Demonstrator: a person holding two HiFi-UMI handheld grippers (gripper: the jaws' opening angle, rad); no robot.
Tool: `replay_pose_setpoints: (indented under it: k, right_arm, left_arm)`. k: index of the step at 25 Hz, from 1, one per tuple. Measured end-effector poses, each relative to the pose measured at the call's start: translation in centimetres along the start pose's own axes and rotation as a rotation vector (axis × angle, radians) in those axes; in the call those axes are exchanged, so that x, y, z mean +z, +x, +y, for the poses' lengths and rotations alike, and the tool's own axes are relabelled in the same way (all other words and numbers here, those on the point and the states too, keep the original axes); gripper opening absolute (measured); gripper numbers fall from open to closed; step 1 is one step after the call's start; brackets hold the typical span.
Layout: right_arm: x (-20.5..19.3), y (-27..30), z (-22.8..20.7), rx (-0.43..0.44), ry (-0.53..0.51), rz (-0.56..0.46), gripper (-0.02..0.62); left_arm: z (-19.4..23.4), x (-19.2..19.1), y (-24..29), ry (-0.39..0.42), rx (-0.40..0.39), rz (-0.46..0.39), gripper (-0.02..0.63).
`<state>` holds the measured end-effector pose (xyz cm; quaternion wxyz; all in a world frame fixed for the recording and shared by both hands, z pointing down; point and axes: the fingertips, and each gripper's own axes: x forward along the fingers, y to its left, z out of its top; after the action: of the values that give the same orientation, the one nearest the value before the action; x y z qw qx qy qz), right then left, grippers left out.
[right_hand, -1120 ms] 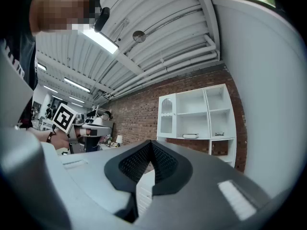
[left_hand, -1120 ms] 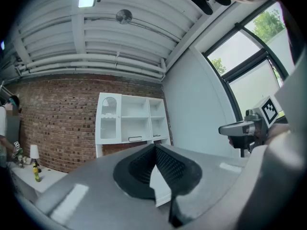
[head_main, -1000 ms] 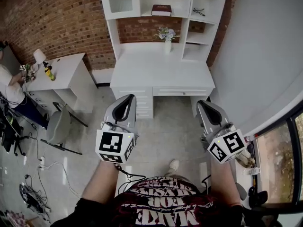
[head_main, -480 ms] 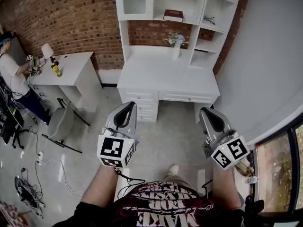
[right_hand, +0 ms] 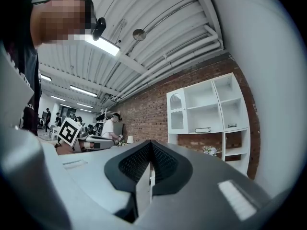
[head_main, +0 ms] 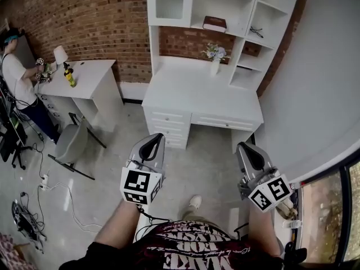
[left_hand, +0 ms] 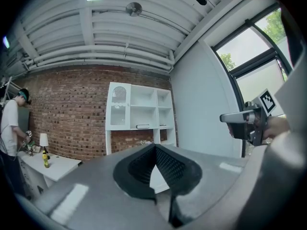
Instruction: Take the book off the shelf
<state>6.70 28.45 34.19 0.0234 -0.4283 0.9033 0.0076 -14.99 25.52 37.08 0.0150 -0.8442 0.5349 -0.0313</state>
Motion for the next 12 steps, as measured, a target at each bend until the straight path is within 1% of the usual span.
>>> replay_pose_setpoints:
  k: [6,12]
  right_arm:
    - [0.6,1.6,-3.5,-0.015,0.028,-0.031,0.026]
    - [0.2,4.4,-8.4,-0.015,0.039,-0.041,0.026]
  left_arm:
    - [0.3,-0.6,3.4,0.013,-0.009,0.020,0.000]
    - [1.2,-0.3,8.1,0.020,0.014,0.013,0.000]
